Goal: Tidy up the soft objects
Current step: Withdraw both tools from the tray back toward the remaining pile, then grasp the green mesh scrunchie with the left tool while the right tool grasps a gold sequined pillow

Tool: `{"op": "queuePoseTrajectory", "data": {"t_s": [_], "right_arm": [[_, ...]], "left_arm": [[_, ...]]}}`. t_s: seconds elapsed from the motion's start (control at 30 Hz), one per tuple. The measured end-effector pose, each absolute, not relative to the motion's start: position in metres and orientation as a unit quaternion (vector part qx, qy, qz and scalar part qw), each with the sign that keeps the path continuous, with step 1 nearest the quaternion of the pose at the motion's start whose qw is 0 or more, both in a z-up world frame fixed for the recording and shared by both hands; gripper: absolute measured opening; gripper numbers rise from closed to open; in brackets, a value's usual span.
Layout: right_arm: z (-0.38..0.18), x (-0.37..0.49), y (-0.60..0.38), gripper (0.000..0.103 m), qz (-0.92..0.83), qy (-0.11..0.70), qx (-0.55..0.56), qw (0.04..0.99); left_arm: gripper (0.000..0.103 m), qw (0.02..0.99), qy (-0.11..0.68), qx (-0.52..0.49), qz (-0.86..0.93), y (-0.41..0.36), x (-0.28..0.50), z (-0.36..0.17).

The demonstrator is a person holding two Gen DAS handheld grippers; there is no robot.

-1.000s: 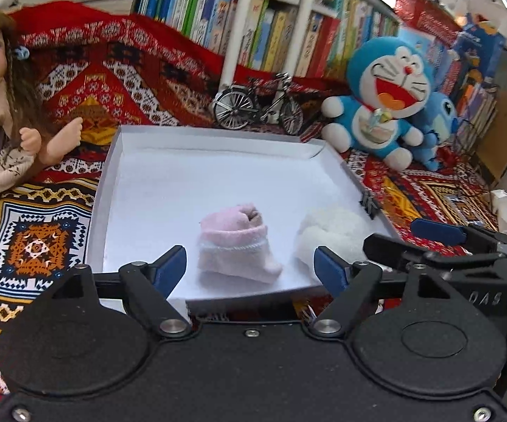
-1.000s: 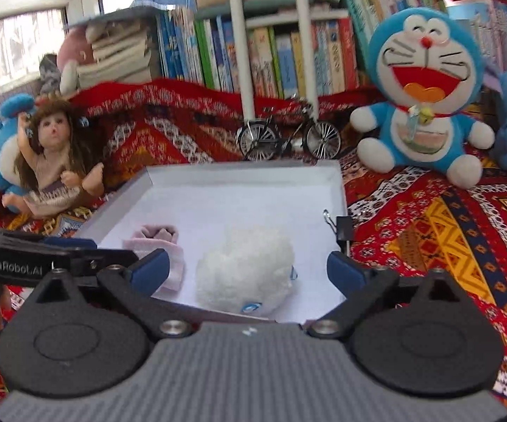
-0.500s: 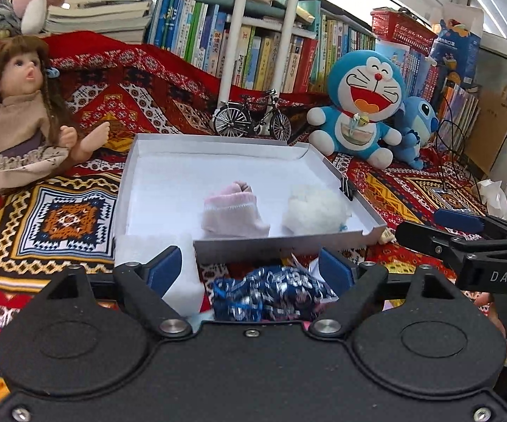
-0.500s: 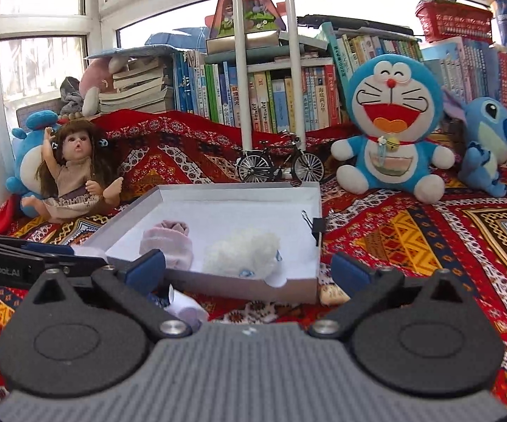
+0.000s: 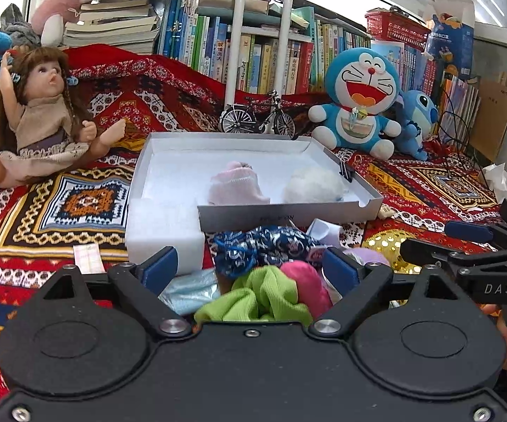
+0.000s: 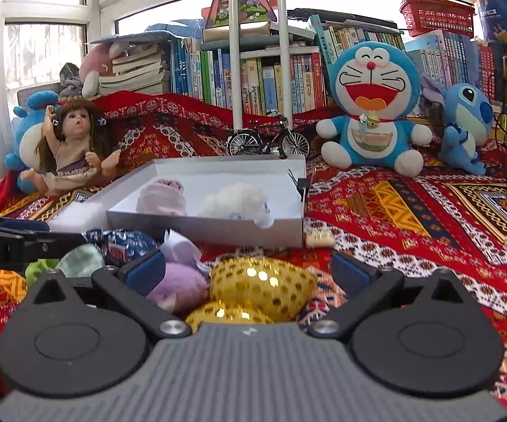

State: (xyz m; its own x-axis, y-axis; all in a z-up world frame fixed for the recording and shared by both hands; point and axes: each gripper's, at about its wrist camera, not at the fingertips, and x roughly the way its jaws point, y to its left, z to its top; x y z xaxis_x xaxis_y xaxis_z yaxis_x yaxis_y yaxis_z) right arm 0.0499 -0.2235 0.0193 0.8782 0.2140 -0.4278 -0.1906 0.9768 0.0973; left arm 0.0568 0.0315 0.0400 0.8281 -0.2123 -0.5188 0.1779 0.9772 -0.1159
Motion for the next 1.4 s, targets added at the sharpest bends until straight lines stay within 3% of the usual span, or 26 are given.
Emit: {"op": "queuePoseTrajectory", "data": {"t_s": [0.37, 1.17, 1.4], "right_arm": [[0.001, 0.031, -0.220, 0.103, 0.100, 0.235, 0.016, 0.967], [-0.011, 0.022, -0.213, 0.103, 0.096, 0.241, 0.018, 0.966], [-0.011, 0.019, -0.213, 0.094, 0.095, 0.238, 0.036, 0.966]], "left_arm": [[0.097, 0.959, 0.268, -0.016, -0.091, 0.033, 0.032, 0.026], [0.098, 0.956, 0.282, -0.025, -0.073, 0.041, 0.026, 0.011], [0.097, 0.957, 0.281, -0.022, -0.073, 0.041, 0.027, 0.011]]}}
